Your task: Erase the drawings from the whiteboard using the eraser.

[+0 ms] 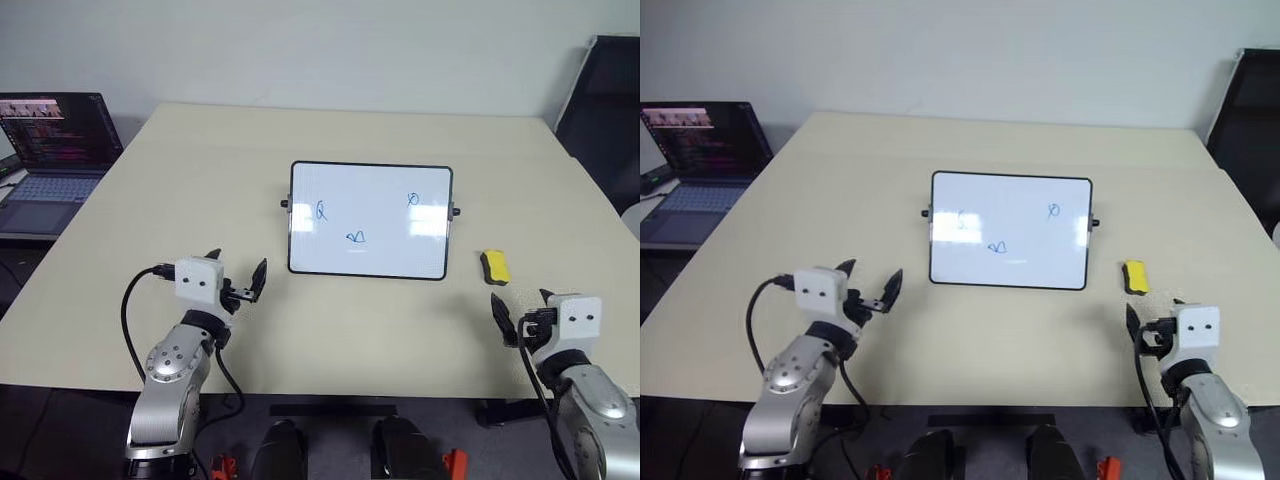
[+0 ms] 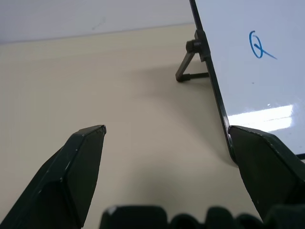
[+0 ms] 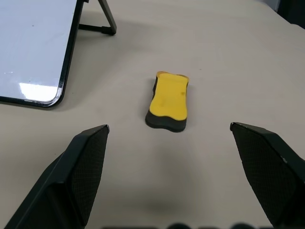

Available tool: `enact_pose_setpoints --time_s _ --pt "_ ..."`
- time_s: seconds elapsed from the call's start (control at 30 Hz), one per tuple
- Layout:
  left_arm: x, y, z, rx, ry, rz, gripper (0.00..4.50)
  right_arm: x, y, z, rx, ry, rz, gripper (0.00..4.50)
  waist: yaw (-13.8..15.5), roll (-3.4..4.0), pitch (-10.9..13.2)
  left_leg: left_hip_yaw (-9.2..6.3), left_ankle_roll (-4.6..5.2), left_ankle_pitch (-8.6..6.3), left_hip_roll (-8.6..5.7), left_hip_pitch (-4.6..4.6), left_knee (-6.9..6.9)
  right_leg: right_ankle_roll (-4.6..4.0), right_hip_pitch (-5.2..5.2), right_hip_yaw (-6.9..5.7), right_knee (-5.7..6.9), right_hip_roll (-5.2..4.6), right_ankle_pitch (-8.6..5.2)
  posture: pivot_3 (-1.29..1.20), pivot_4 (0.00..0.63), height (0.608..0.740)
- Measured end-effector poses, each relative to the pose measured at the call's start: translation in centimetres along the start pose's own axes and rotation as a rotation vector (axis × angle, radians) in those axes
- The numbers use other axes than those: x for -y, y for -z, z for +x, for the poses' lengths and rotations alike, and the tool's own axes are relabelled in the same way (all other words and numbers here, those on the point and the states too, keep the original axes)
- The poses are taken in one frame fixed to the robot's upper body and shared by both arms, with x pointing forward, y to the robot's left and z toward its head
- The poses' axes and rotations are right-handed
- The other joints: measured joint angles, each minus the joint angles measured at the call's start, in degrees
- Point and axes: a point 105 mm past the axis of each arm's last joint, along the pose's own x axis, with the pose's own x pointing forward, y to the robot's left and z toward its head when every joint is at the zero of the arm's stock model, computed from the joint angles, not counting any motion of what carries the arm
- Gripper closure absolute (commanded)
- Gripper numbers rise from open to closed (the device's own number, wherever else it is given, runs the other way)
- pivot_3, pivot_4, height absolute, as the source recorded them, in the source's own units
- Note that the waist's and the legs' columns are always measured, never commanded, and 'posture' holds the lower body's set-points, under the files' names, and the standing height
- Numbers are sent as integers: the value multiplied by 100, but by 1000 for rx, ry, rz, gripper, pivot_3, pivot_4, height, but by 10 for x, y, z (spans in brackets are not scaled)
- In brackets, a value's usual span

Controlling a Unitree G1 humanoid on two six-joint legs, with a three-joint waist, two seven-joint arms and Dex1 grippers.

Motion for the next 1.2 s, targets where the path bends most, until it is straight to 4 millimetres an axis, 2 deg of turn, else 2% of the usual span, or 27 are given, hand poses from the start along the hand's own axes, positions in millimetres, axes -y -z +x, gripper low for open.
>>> enact_pose_setpoints --time_s 0.2,0.43,0.57,0.63,0.7,0.8,1.0,1.1,1.2 --pt "3 6 9 -14 24 10 0 -5 7 0 -32 -5 73 51 -9 0 -2 0 0 0 0 0 5 0 1 1 -1 0 0 0 150 740" --pt "5 -1 8 3 167 57 0 -37 -9 -3 -15 -137 102 51 -5 0 -2 0 0 0 0 -2 -1 0 -2 0 -2 0 0 0 150 740" --pt "5 -37 17 96 324 46 0 -49 -21 1 -14 -169 133 51 -7 -2 0 0 -1 -1 0 -1 1 -1 -3 -1 -3 -1 0 0 150 740" --pt "7 -58 23 137 393 72 0 -48 -28 7 -10 -158 135 51 -7 -3 1 0 -1 -1 0 -4 2 -1 -4 0 -6 -1 0 0 150 740" --pt "16 -81 29 173 497 86 0 -46 -36 13 1 -145 128 51 4 -3 1 0 0 0 -1 -6 11 -1 -1 0 -6 -1 1 0 150 740" --pt "45 -104 34 202 714 79 0 -37 -50 21 7 -94 103 51 26 -2 0 1 0 0 -3 -6 18 -1 8 1 -7 -1 0 0 150 740" --pt "98 -102 40 143 1046 69 0 -6 -64 42 -42 30 106 51 29 -1 2 -1 3 1 -1 -7 3 2 3 -1 -2 7 -1 0 150 740" --pt "116 -108 41 160 1152 94 0 0 -66 55 -66 32 105 51 -4 -1 2 -3 4 1 1 -7 -2 5 2 0 -1 10 -3 0 150 740" --pt "125 -116 42 193 1207 142 0 -4 -57 65 -117 0 111 51 -40 0 2 -3 4 1 1 -7 -3 6 3 2 1 12 -3 0 150 740"
